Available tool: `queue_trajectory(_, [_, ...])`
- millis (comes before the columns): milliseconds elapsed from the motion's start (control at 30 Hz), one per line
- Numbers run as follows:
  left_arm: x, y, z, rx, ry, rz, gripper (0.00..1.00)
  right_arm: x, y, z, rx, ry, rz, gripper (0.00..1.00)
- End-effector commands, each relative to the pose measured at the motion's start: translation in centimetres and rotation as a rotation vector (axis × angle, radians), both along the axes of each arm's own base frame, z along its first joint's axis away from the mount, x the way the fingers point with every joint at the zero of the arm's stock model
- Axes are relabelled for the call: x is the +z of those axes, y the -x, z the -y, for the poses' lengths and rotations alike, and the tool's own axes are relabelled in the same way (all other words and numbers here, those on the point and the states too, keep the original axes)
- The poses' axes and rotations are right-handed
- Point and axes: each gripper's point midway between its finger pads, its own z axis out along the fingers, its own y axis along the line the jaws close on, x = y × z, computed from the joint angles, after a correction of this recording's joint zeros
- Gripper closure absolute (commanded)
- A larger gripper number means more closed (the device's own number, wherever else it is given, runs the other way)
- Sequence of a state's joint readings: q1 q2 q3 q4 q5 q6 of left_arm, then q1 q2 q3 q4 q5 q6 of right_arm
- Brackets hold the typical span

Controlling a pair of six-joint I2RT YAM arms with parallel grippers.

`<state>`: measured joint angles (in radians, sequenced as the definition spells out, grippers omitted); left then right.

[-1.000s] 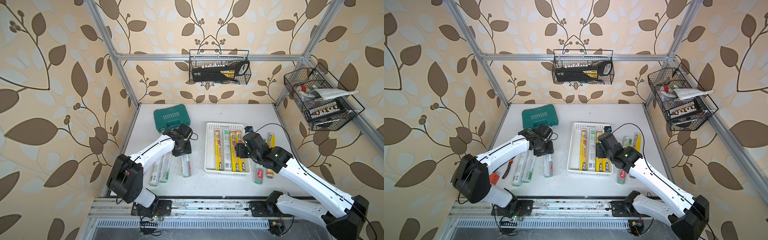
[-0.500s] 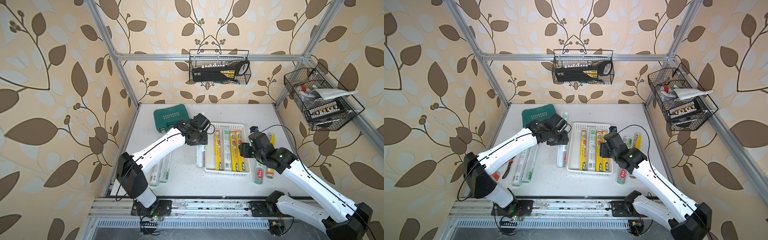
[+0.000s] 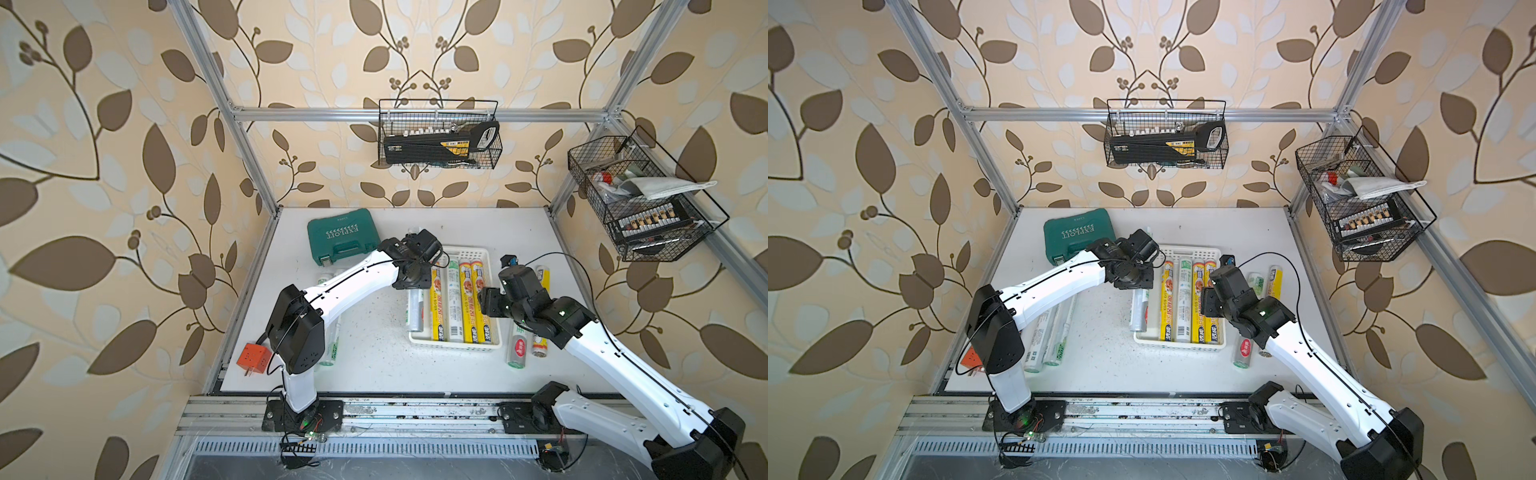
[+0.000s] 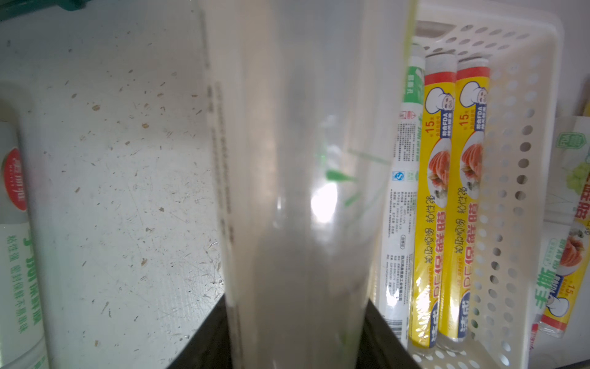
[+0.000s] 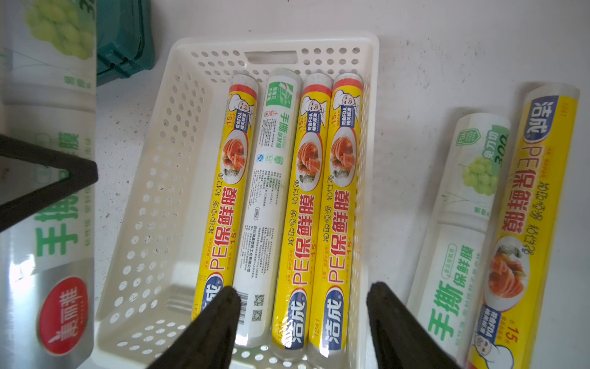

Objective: Put the plastic wrap into the basket
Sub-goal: Place the plastic wrap in the basket.

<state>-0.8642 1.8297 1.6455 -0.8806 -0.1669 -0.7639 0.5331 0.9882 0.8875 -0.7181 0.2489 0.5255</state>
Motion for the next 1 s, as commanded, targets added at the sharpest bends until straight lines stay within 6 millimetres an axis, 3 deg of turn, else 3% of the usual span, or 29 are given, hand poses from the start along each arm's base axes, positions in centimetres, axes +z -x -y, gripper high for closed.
queue_trajectory(0, [2.8,-1.4,2.7,0.003,0.081,0.088,0.53,-0.8,0.5,0.2,0.014,0.007,-0.021,0.33])
queue_trajectory(167, [0.8,-1.5,4.0,-0.001,0.074,0.040,0.53,-0.9,0.6,0.4,0.011,0.009,-0.023,0.33])
queue_trajectory(400, [-1.9,-1.8,3.8,0.038,0.010,0.014,0.53,-1.1,0.7,0.7,0.006,0.005,-0.025,0.33])
queue_trajectory(967, [-5.6,-0.6,4.1,0.043,-0.060,-0.062,0.53,-1.9,0.5,0.9,-0.006,0.000,-0.042,0.33])
